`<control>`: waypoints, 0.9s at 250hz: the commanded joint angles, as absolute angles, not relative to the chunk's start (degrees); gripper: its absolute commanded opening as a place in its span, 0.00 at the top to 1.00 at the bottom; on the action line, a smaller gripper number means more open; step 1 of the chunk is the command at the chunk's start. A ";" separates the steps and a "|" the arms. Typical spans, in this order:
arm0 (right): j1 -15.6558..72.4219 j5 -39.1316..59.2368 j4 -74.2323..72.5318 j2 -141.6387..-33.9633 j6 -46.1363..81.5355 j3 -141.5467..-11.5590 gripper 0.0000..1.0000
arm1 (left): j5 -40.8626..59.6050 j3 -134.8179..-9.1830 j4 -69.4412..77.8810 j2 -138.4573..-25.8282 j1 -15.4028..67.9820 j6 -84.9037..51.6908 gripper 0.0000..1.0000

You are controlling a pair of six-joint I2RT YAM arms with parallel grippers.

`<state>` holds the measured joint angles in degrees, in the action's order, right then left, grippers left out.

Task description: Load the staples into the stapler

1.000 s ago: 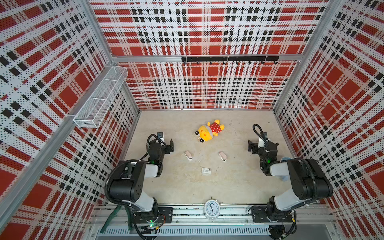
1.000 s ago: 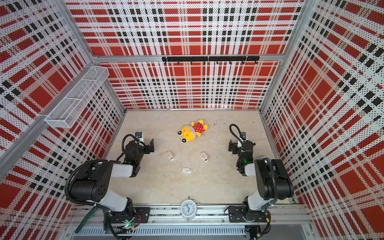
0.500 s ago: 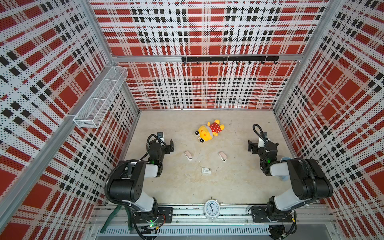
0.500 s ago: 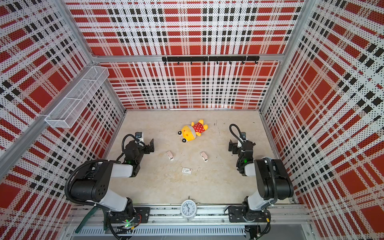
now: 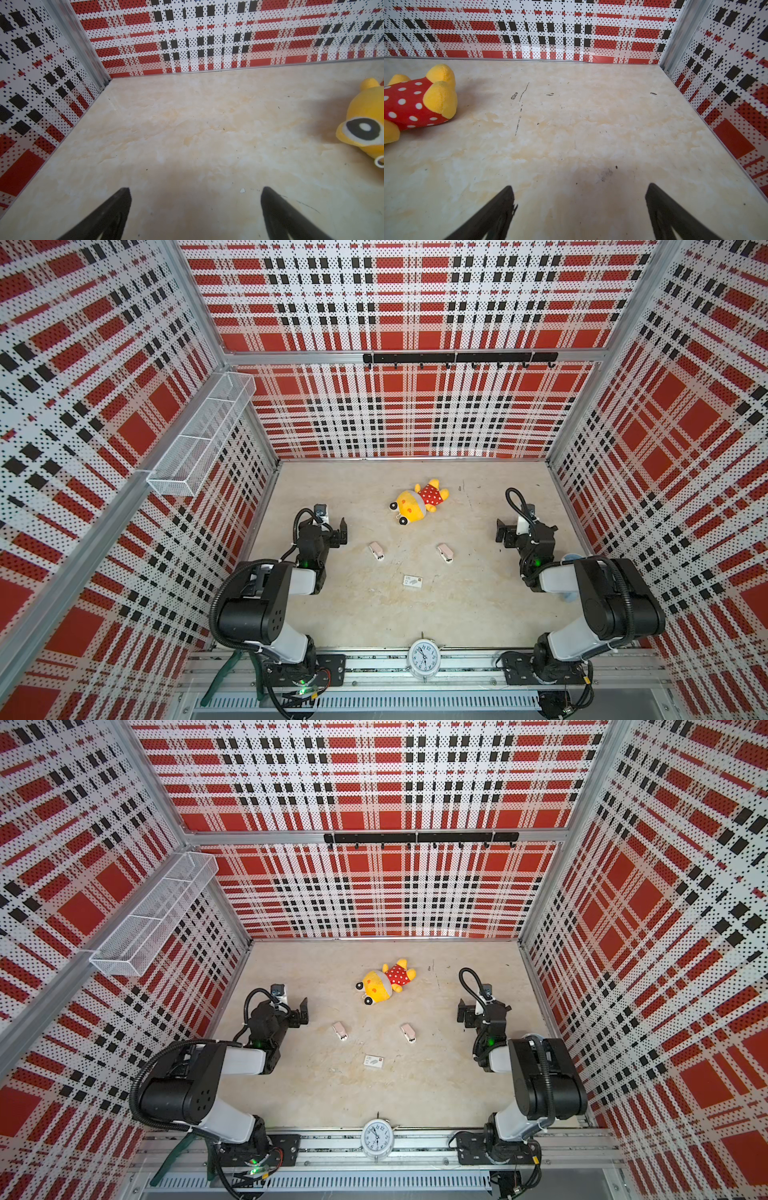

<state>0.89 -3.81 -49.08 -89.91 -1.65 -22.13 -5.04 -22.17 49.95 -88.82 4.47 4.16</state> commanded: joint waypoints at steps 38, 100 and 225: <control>1.58 -11.33 -24.66 -82.07 0.97 -35.98 0.00 | -3.40 -28.20 36.52 -80.56 6.32 6.84 0.01; 1.45 -0.22 14.34 -80.96 18.51 -57.55 0.00 | -2.52 -42.36 5.13 -75.51 13.03 19.84 0.00; 1.76 35.62 27.09 -64.38 27.93 -44.88 0.03 | 8.18 -71.72 -42.15 -85.67 37.82 43.72 0.00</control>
